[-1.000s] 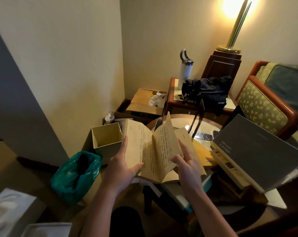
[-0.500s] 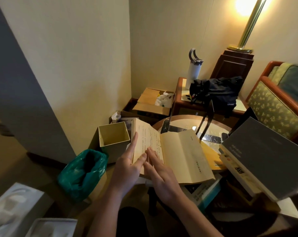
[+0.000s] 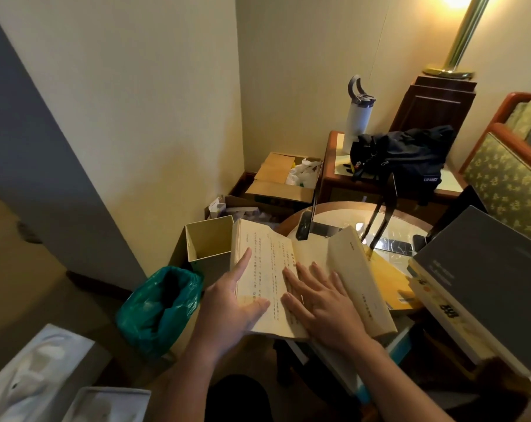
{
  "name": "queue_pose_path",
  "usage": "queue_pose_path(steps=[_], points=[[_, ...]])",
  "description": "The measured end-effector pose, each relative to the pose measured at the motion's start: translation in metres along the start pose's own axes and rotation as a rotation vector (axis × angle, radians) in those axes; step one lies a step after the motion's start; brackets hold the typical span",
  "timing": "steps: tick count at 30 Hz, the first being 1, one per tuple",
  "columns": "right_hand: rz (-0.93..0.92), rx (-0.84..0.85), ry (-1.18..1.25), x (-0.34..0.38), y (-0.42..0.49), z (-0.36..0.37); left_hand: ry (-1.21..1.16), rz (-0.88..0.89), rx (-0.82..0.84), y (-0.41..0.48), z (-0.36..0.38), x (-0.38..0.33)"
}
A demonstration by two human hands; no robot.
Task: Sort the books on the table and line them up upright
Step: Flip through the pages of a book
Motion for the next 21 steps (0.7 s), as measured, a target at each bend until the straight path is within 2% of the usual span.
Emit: queue_pose_path(steps=[4,9,13,21], points=[[-0.011,-0.018,-0.033,-0.002,0.001,0.001,0.116,-0.058,0.033,0.020,-0.001,-0.008],[-0.021,-0.014,-0.020,-0.001,0.000,0.002,0.286,-0.068,-0.037,0.078,-0.003,-0.033],[-0.005,0.002,0.068,-0.004,0.001,0.000,0.350,-0.019,-0.062,0.114,0.000,-0.055],[-0.003,-0.004,-0.039,-0.003,0.003,0.004,0.435,-0.071,-0.093,0.145,-0.001,-0.050]])
Point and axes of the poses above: each hand's wrist, its own y-axis towards the middle knuckle, its own z-axis out of the palm, x = y × z, the point moved 5 cm from there along y, towards the middle knuckle, and after that the axes turned 5 degrees about -z, right-handed, at the moved point
